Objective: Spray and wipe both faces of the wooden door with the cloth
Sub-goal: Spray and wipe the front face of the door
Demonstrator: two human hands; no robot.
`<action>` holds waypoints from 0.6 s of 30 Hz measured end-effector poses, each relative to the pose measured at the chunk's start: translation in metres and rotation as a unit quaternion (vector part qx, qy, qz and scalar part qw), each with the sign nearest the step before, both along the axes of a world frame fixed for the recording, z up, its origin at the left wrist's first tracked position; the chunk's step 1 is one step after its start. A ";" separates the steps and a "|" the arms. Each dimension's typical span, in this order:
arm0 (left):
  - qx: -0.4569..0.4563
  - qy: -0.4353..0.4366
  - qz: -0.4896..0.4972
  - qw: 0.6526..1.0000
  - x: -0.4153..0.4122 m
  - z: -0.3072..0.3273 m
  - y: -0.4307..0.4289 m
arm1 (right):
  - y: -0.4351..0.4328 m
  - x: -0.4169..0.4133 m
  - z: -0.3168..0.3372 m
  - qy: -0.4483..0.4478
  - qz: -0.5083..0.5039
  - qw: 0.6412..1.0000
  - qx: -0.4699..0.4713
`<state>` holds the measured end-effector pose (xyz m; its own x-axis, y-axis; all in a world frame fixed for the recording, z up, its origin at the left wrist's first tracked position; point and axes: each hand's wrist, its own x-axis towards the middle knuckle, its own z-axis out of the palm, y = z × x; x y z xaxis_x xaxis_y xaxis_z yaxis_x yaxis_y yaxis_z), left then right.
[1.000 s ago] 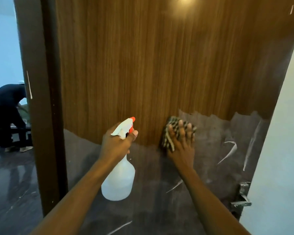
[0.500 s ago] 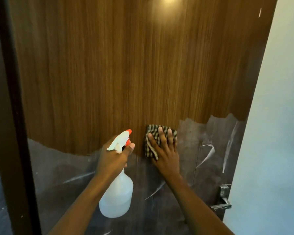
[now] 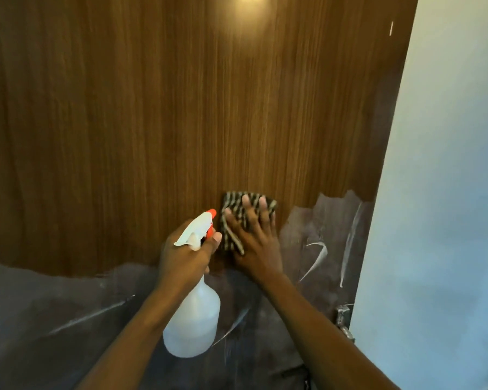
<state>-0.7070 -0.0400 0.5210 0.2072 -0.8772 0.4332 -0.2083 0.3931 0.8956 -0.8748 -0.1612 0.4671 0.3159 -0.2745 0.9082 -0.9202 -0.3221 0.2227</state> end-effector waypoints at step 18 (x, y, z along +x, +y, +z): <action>-0.005 0.001 -0.005 1.000 -0.070 0.007 -0.018 | -0.010 -0.095 -0.008 0.010 0.006 0.999 -0.038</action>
